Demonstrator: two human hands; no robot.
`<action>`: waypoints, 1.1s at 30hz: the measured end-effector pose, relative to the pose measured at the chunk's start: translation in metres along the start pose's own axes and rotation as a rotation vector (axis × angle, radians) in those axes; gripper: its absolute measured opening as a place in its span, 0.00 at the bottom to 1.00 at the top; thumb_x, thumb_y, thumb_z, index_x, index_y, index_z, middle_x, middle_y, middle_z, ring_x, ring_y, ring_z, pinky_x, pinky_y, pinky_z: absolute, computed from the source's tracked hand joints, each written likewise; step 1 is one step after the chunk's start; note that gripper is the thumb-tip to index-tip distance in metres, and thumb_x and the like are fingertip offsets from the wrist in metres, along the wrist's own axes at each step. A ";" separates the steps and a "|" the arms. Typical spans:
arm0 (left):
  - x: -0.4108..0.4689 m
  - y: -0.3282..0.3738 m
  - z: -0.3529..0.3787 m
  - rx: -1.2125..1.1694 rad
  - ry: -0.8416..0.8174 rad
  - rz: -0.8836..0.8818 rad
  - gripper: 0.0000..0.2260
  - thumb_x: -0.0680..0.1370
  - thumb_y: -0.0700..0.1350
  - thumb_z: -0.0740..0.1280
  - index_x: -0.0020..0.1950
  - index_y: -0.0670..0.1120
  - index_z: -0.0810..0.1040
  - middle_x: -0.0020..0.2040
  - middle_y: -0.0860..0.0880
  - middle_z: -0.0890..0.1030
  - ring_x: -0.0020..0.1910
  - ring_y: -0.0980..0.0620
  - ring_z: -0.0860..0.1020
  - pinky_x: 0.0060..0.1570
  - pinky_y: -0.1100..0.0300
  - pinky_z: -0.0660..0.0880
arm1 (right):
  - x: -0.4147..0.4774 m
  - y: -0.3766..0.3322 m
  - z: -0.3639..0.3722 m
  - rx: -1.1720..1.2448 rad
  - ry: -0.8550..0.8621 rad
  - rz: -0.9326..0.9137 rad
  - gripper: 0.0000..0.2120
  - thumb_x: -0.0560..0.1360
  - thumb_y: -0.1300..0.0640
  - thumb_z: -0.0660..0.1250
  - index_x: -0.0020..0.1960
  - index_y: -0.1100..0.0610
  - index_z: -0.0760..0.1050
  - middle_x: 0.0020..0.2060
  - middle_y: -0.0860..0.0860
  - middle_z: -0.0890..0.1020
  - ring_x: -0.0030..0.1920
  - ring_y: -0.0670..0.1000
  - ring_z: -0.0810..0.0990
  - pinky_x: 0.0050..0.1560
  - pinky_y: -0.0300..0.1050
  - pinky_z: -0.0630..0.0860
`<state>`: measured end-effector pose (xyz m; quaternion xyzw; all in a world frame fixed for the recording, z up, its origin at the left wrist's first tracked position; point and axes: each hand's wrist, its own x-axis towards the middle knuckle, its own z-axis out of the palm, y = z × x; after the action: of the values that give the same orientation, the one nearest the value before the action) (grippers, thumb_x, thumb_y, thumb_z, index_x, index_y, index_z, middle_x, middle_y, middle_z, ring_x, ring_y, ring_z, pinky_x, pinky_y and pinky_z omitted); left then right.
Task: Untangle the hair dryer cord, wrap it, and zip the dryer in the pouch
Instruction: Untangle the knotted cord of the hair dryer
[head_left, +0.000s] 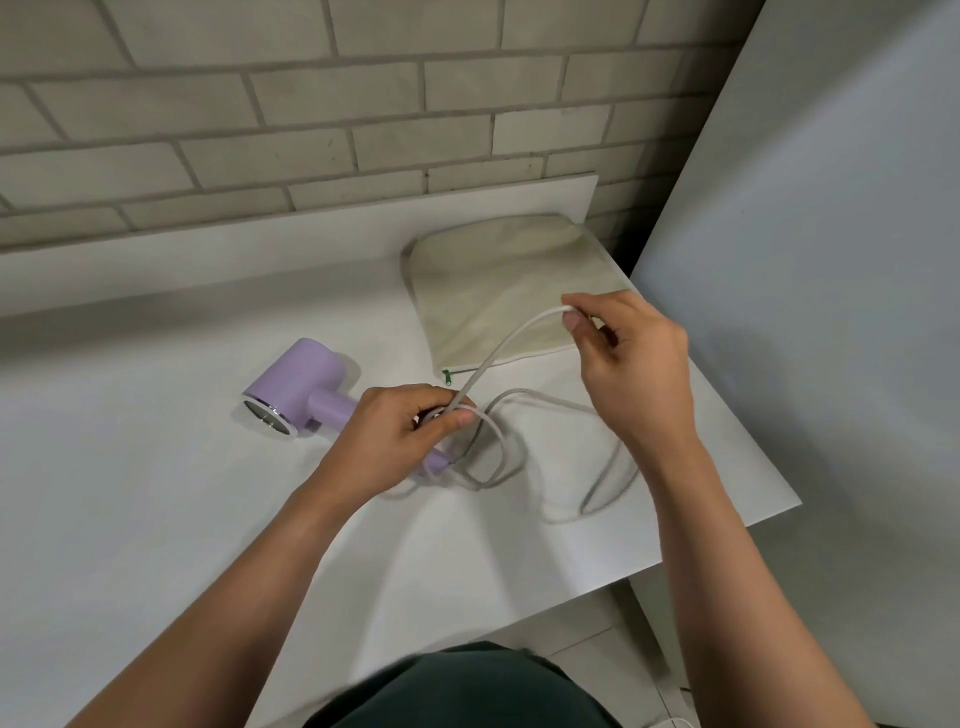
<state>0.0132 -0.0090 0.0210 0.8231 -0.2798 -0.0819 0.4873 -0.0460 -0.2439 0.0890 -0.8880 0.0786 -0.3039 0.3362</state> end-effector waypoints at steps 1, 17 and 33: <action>0.001 0.001 -0.001 0.004 -0.004 0.005 0.05 0.79 0.54 0.71 0.53 0.57 0.85 0.43 0.45 0.85 0.42 0.42 0.81 0.43 0.49 0.76 | -0.001 0.001 -0.001 -0.088 -0.020 -0.025 0.14 0.81 0.63 0.68 0.65 0.54 0.82 0.58 0.49 0.82 0.45 0.49 0.81 0.51 0.53 0.81; -0.008 0.002 -0.009 -0.030 -0.065 -0.093 0.06 0.74 0.48 0.78 0.50 0.51 0.88 0.44 0.54 0.86 0.43 0.49 0.81 0.44 0.56 0.75 | -0.005 -0.012 0.009 -0.048 -0.220 -0.252 0.08 0.82 0.49 0.68 0.56 0.50 0.84 0.43 0.44 0.81 0.41 0.45 0.78 0.44 0.48 0.77; -0.007 0.014 -0.024 -0.373 -0.018 -0.160 0.13 0.72 0.47 0.74 0.55 0.47 0.86 0.35 0.54 0.84 0.30 0.55 0.77 0.30 0.64 0.74 | -0.006 -0.007 -0.016 0.335 -0.051 -0.027 0.05 0.82 0.53 0.69 0.56 0.48 0.83 0.46 0.42 0.83 0.42 0.51 0.79 0.44 0.46 0.75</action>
<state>0.0115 0.0076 0.0440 0.7375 -0.1980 -0.1780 0.6207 -0.0606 -0.2449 0.0998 -0.8279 0.0062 -0.2947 0.4771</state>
